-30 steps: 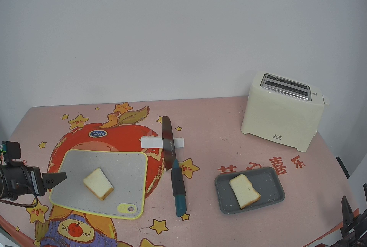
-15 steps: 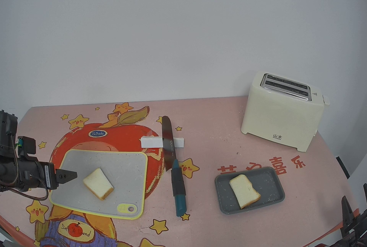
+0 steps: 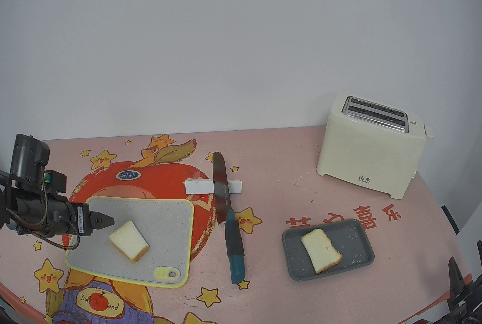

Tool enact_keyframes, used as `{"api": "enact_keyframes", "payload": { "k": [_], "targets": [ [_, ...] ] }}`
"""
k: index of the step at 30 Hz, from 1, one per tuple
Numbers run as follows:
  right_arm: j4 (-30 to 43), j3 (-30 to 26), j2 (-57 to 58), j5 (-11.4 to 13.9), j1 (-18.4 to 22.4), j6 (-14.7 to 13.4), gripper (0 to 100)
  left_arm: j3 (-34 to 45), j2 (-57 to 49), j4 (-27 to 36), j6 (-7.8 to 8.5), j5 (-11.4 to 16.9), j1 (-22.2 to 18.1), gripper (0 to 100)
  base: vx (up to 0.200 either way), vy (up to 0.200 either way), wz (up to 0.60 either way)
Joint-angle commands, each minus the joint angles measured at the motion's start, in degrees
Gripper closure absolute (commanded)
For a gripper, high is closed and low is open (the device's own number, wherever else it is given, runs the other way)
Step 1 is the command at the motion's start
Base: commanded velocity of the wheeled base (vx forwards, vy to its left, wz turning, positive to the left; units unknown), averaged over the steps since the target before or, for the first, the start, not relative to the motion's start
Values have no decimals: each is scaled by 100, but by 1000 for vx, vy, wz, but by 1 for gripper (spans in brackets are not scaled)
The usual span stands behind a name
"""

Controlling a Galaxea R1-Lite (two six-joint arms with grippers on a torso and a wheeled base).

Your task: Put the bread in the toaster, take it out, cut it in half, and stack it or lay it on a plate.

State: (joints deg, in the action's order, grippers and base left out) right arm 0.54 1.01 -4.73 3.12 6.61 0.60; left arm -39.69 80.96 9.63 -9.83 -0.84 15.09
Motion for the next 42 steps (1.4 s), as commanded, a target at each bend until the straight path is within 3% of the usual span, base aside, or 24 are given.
{"api": "enact_keyframes", "payload": {
  "k": [1,10,14,42],
  "targets": [
    [-1,-92,-10,4,-2,2,0,-21,307,-5,-2,-127,143,0,0,0,0],
    [-1,-92,-10,4,-2,2,0,-170,597,4,-19,-188,152,0,0,0,0],
    [-1,-92,-10,4,-2,2,0,-162,702,-5,-28,-382,152,0,0,0,0],
    [-1,-92,-10,4,-2,2,0,-100,878,-5,-46,-355,231,0,0,0,0]
  ]
}}
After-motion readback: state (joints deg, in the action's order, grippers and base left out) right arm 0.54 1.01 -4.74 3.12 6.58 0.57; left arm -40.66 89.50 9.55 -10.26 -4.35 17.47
